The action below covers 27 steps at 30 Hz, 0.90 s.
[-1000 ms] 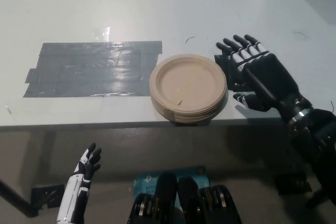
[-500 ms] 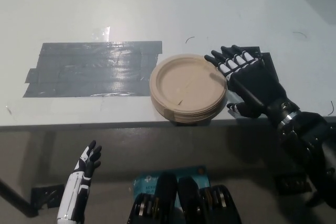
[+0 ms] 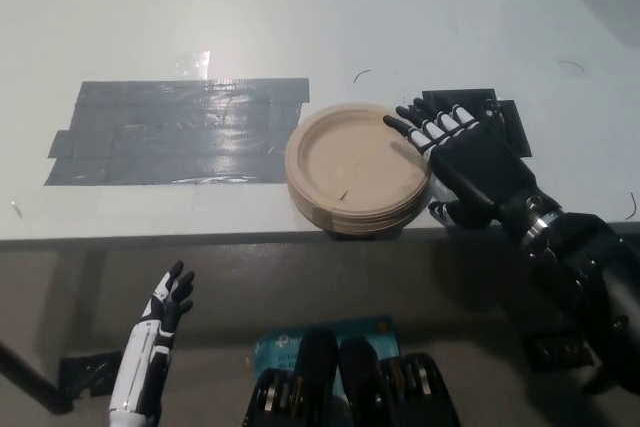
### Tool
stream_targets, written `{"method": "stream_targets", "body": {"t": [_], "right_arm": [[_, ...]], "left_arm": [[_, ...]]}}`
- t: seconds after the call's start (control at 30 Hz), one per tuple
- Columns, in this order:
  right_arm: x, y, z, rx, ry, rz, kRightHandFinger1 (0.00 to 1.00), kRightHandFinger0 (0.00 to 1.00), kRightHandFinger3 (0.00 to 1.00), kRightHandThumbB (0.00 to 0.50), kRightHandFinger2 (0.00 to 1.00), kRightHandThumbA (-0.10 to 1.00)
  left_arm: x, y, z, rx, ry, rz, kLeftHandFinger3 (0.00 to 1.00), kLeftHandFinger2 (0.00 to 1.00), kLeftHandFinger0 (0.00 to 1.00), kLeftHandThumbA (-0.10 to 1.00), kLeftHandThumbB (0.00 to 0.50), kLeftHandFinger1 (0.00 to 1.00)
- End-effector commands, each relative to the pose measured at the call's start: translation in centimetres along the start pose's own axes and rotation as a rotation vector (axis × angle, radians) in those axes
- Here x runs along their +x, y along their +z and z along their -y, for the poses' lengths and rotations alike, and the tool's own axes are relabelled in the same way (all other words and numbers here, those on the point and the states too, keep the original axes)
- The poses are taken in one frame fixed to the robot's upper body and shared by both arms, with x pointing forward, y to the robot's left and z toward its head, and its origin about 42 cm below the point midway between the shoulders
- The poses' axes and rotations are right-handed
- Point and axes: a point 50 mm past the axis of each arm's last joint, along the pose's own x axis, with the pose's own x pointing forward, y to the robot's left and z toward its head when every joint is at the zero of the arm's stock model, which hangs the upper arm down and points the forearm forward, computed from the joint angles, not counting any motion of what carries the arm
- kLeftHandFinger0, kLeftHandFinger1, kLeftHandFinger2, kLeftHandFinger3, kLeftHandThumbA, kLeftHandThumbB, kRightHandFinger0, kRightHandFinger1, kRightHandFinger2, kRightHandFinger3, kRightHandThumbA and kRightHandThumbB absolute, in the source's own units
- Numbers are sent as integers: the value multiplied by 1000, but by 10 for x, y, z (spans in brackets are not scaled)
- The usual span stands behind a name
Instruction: A stack of plates is kept in the middle of the desk close to the robot and the robot grabs the stack with its right hand, picks it up and hands it to a person.
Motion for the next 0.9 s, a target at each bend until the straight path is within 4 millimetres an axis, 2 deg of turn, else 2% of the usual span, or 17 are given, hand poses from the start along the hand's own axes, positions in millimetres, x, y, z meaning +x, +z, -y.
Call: {"method": "stream_targets", "body": {"t": [0.0, 0.23, 0.5, 0.7, 0.87], "right_arm": [[15, 2, 19, -17, -73, 38, 1000, 1000, 1000, 500, 1000, 899], [20, 7, 8, -8, -56, 40, 1000, 1000, 1000, 500, 1000, 919], [26, 12, 2, -6, -47, 46, 1000, 1000, 1000, 500, 1000, 889], [29, 15, -3, 5, -49, 53, 1000, 1000, 1000, 500, 1000, 964], [33, 19, -12, 37, -33, 68, 1000, 1000, 1000, 500, 1000, 928]], "left_arm": [[4, 8, -2, 15, 1, 55, 1000, 1000, 1000, 1000, 0, 1000], [6, 10, -2, 8, -2, 57, 1000, 1000, 1000, 1000, 0, 1000], [10, 13, -2, 21, -12, 71, 1000, 1000, 1000, 1000, 0, 1000], [12, 15, 0, 9, -11, 68, 1000, 1000, 1000, 1000, 0, 1000], [15, 16, -1, 12, -15, 78, 1000, 1000, 1000, 1000, 0, 1000]]}}
